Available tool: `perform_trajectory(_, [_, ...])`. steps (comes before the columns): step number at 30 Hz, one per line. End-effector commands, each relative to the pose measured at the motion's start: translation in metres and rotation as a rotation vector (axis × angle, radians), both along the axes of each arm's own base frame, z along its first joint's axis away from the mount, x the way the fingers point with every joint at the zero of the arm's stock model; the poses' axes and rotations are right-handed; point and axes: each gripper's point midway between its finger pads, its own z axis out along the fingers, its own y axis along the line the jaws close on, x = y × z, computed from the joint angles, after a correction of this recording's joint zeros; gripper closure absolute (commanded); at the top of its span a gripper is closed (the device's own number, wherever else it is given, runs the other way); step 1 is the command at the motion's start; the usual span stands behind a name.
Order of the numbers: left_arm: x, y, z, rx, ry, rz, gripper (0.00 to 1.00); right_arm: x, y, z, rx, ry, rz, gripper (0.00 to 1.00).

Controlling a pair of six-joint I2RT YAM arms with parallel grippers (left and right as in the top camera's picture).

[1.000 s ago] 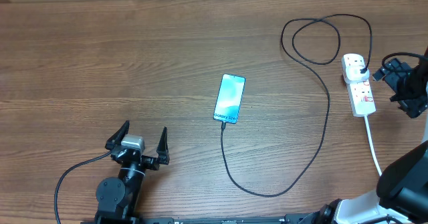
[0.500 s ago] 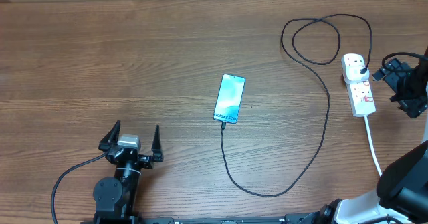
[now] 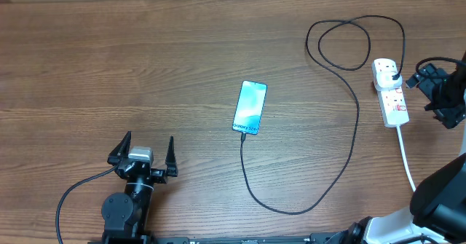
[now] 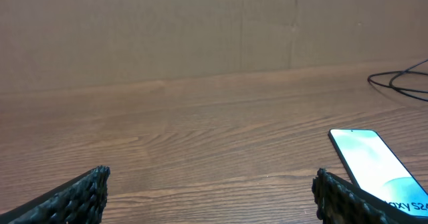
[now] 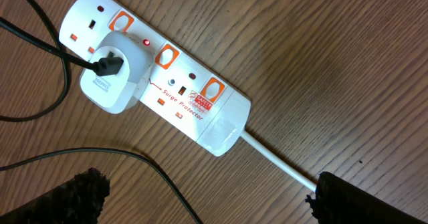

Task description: Plug charger to phone and switch on socket

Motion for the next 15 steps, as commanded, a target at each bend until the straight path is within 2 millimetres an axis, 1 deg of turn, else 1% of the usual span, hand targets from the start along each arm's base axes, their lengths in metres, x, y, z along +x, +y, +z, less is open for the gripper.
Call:
perform_trajectory(1, [0.0000,0.0040,0.0003,0.016,-0.007,0.018,0.01,0.0033,-0.0026,0.0061,-0.014,-0.016,0.000,0.00])
perform_trajectory(15, [0.0000,0.0040,0.0003,0.016,-0.007,0.018,0.01,0.0032,-0.0028,0.0061,-0.014,-0.016,-0.001,0.00])
